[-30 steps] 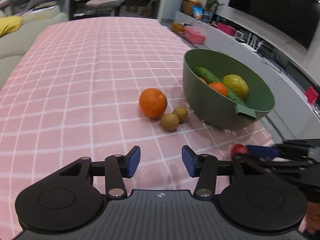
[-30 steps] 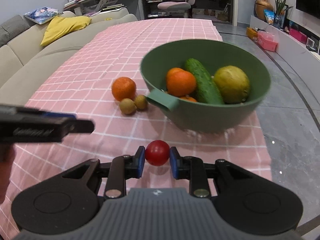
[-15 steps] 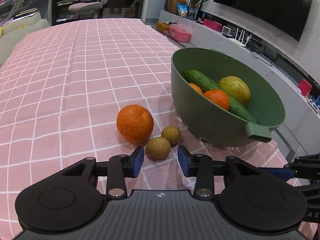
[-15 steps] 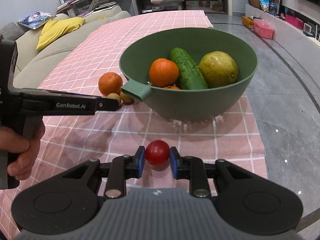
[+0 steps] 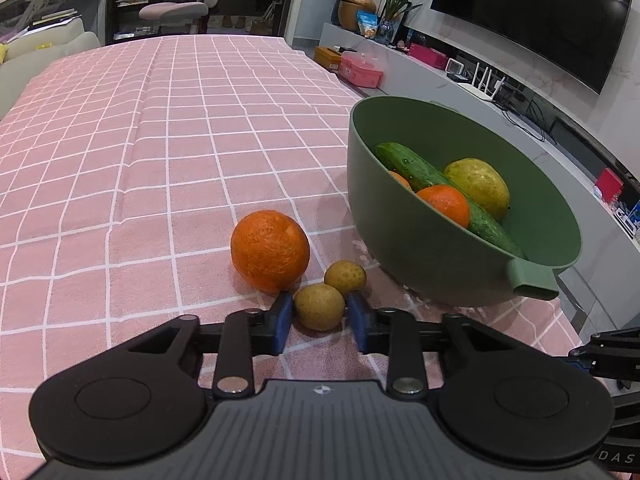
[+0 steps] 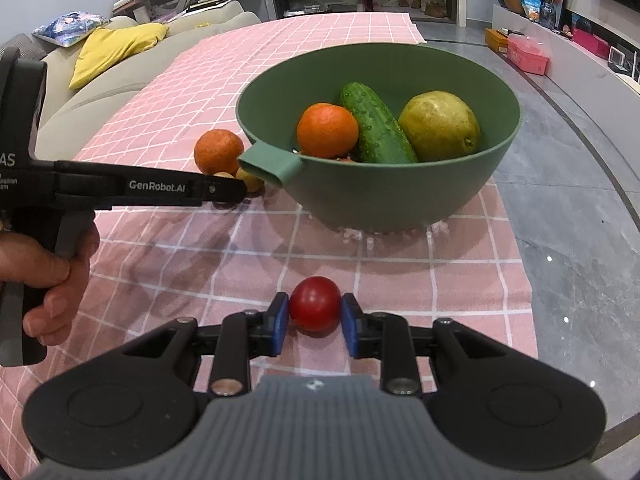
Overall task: Organize fruits
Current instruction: 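Carry the tomato and kiwi over the colander and open both tools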
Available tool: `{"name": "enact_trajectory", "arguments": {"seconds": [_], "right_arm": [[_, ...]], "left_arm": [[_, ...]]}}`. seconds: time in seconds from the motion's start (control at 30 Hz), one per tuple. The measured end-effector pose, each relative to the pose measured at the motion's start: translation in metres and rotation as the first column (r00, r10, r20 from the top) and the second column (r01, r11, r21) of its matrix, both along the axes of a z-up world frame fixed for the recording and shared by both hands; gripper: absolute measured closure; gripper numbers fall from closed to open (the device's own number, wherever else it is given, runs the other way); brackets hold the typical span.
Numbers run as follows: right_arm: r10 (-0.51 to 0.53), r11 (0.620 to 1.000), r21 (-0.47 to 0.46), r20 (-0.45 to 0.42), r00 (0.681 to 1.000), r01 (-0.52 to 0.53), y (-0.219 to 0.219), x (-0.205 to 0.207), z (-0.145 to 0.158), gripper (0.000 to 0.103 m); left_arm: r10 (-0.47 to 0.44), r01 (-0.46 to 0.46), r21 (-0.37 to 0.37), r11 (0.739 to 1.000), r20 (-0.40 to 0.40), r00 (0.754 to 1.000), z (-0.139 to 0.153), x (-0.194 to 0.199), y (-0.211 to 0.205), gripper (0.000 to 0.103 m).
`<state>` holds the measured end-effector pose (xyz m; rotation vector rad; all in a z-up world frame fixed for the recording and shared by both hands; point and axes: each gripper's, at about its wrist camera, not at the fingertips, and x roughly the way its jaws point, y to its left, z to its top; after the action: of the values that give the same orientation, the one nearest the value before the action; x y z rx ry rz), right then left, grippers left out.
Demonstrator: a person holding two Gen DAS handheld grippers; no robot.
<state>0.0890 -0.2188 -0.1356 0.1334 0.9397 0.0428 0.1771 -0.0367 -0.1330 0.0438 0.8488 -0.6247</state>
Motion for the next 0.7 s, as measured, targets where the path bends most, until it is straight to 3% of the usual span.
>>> {"name": "enact_trajectory", "arguments": {"seconds": [0.37, 0.7], "right_arm": [[0.009, 1.0, 0.006, -0.004, 1.0, -0.009, 0.002, 0.001, 0.009, 0.08], [0.035, 0.999, 0.002, 0.037, 0.999, -0.035, 0.006, -0.013, 0.056, 0.08]], "left_arm": [[-0.025, 0.026, -0.005, 1.0, 0.02, 0.999, 0.026, -0.024, 0.013, 0.072], [-0.066, 0.065, 0.012, 0.998, 0.094, 0.993, 0.082, -0.067, 0.012, 0.072]]}}
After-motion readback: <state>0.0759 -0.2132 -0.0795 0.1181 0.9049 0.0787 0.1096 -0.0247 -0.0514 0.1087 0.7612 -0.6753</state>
